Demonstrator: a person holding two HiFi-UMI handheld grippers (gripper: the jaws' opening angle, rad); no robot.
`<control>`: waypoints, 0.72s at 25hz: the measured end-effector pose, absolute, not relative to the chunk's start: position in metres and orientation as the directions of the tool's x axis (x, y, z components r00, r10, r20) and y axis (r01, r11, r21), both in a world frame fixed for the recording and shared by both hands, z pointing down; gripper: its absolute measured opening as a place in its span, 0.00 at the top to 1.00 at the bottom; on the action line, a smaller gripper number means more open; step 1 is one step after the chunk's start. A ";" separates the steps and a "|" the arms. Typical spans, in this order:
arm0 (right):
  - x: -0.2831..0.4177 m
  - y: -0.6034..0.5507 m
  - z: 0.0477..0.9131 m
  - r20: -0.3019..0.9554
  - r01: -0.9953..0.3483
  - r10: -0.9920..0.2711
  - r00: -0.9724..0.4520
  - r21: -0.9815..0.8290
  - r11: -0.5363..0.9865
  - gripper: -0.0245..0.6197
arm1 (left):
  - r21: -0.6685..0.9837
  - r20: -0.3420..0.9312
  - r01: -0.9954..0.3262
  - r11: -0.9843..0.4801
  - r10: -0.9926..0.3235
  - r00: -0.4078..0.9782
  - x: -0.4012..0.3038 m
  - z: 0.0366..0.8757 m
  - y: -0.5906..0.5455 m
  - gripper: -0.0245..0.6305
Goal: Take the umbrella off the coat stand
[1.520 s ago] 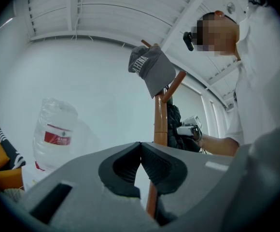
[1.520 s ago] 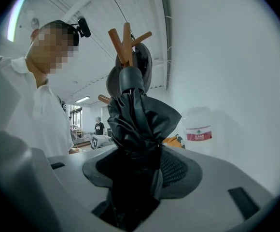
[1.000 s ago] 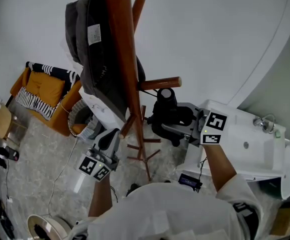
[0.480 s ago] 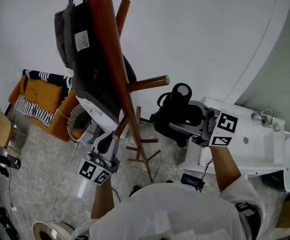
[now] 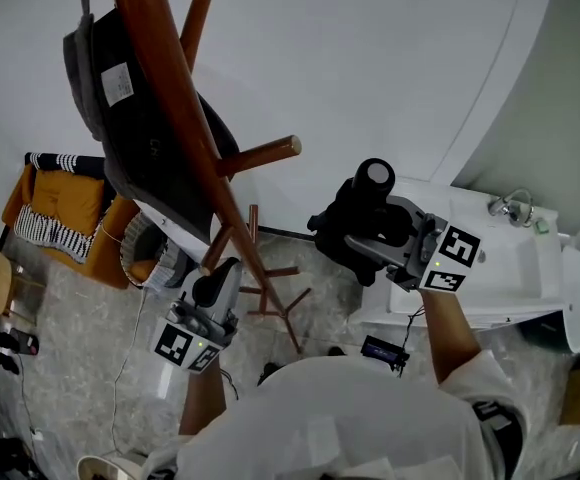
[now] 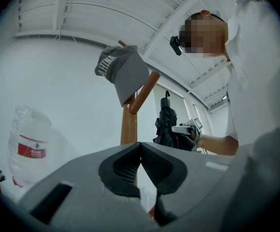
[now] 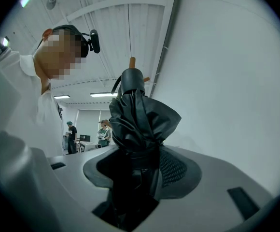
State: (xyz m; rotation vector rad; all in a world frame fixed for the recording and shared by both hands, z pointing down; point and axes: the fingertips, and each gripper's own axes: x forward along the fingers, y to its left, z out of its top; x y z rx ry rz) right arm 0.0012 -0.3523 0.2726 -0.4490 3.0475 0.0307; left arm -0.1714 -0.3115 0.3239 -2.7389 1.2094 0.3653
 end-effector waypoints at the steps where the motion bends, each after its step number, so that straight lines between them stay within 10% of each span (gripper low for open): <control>1: 0.006 -0.351 0.275 -0.066 -0.304 -0.303 -0.951 0.007 0.953 0.62 | -0.021 -0.265 -0.736 -0.677 -0.706 0.657 -0.167 0.324 -0.311 0.94; 18: 0.039 -0.307 0.352 -0.043 -0.550 -0.552 -0.833 -0.041 0.834 0.62 | 0.008 -0.120 -0.836 -0.548 -0.831 0.544 -0.152 0.373 -0.297 0.94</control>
